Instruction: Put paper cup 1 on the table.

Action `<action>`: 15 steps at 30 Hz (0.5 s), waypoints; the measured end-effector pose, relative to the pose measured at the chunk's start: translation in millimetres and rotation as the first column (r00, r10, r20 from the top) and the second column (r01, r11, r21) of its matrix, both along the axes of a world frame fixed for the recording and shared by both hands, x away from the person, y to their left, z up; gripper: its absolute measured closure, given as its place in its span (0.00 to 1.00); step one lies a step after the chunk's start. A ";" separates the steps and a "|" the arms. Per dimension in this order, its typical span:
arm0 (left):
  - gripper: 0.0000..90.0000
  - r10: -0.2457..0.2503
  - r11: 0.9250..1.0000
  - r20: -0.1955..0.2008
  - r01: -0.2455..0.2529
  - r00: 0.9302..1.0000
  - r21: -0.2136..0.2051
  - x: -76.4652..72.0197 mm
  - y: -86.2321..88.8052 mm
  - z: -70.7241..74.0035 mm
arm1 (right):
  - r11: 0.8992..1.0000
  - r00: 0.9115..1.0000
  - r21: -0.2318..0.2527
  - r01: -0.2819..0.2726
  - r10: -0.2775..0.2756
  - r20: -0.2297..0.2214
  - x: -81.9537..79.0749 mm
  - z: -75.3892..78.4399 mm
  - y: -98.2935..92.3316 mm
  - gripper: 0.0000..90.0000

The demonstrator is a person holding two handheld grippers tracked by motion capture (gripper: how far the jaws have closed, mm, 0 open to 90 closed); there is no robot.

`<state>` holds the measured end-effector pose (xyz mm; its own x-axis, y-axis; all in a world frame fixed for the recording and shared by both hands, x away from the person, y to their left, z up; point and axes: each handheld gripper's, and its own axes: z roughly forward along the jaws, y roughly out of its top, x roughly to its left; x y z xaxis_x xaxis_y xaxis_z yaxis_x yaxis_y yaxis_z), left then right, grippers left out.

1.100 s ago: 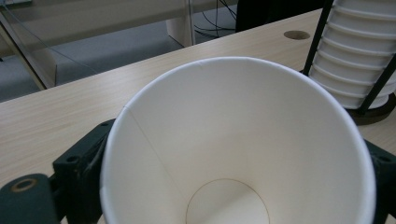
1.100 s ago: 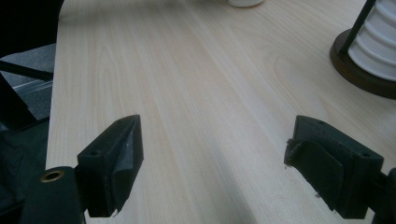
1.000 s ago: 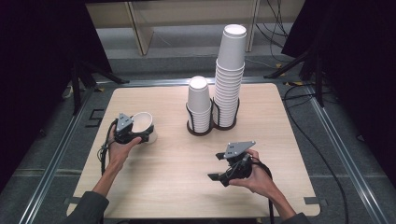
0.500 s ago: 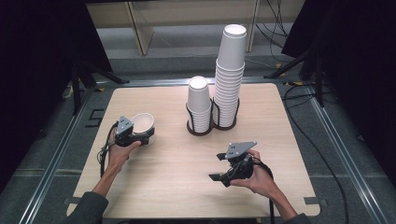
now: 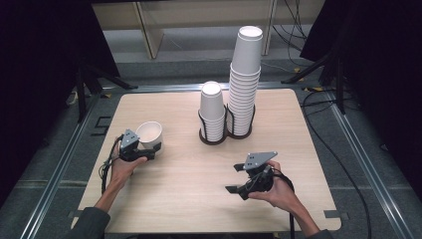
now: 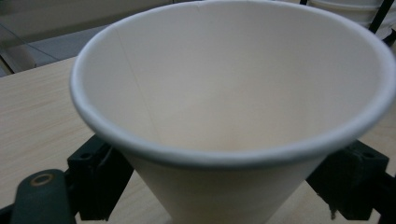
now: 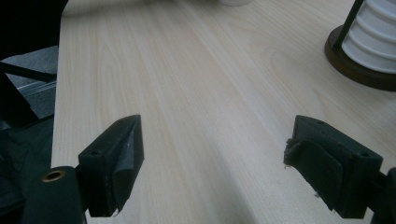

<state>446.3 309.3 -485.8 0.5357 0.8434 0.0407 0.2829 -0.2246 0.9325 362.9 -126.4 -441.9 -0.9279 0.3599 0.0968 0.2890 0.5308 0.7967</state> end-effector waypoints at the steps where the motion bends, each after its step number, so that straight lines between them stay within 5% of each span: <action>1: 0.16 0.000 1.000 -0.007 0.000 1.000 0.009 -1.4 0.8 0.7 | 1.000 1.000 0.000 0.000 0.000 0.000 0.0 0.0 0.0 0.21; 8: 0.16 -0.005 0.999 -0.036 0.007 0.999 0.043 -16.1 4.4 3.8 | 1.000 1.000 0.004 0.013 -0.013 -0.001 -0.6 0.4 -3.9 0.21; 15: 0.16 0.025 0.999 -0.043 -0.024 0.999 0.021 -36.2 7.0 7.2 | 0.999 0.999 0.015 0.038 -0.039 0.019 1.2 2.0 -9.6 0.21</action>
<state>410.1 316.3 -478.6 0.5167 0.8555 0.0354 0.3284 -0.2362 0.9145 364.1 -136.0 -439.9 -0.9152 0.3941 0.0844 0.2934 0.5077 0.8100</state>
